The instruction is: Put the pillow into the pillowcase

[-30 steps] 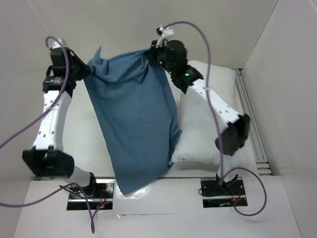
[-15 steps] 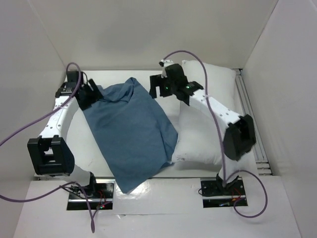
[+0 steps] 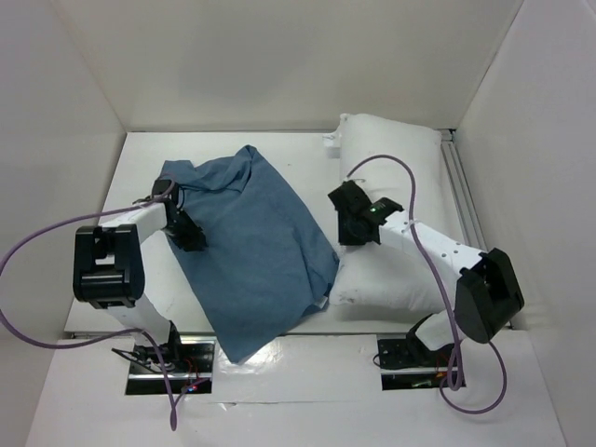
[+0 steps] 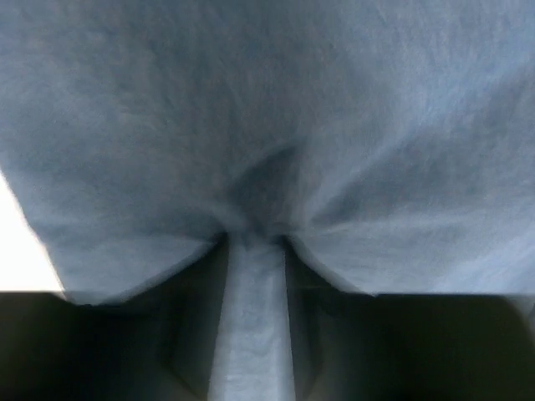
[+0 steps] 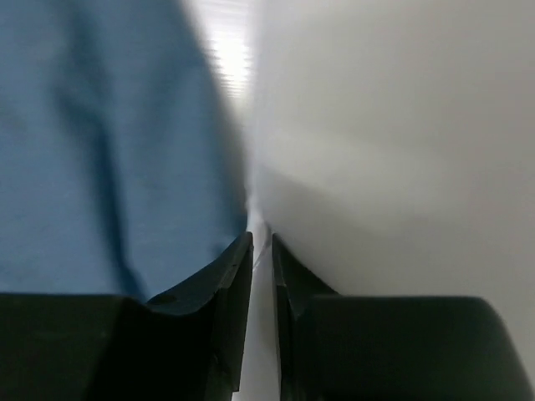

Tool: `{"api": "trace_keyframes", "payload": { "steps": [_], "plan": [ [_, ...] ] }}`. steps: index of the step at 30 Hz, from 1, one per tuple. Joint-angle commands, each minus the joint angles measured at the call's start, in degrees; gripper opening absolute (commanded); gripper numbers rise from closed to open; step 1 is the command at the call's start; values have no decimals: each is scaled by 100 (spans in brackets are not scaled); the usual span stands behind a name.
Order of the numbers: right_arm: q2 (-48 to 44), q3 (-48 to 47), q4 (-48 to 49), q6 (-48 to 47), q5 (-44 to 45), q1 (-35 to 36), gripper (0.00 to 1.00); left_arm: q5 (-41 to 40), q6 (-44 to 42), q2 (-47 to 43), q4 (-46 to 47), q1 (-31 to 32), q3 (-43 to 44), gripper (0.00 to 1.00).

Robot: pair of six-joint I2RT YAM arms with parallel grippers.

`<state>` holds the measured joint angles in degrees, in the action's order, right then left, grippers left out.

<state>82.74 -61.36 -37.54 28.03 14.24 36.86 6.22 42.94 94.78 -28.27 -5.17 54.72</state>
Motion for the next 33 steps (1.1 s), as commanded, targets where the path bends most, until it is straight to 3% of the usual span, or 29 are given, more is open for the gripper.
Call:
{"api": "trace_keyframes", "payload": {
  "steps": [1,2,3,5,7,12,19,26,30,31,33],
  "plan": [
    [-320,-155,-1331,484,1620,-607,22,345,145,268,410,-10,152,29],
    [-372,-235,-1448,536,1939,-714,22,510,145,321,410,-10,153,7],
    [-373,-340,-1519,537,2273,-768,25,582,92,322,471,-10,249,0],
    [-373,-840,-1441,310,2853,-768,27,705,40,479,524,42,346,0],
    [-189,-1480,-1222,28,2708,-681,31,705,39,480,524,42,521,0],
    [-21,-1590,-133,-518,881,249,75,644,39,480,411,42,820,0],
    [278,-632,-78,-484,61,1226,83,521,-137,242,155,42,1243,0],
    [155,-25,71,149,35,1753,82,459,-189,137,41,42,1357,0],
    [471,37,194,150,157,1904,61,459,-189,137,41,42,1357,0],
    [602,37,247,150,158,1904,50,459,-189,137,41,42,1305,0],
    [656,-15,186,150,307,1904,36,459,-189,84,-12,42,1304,0]
  ]
}}
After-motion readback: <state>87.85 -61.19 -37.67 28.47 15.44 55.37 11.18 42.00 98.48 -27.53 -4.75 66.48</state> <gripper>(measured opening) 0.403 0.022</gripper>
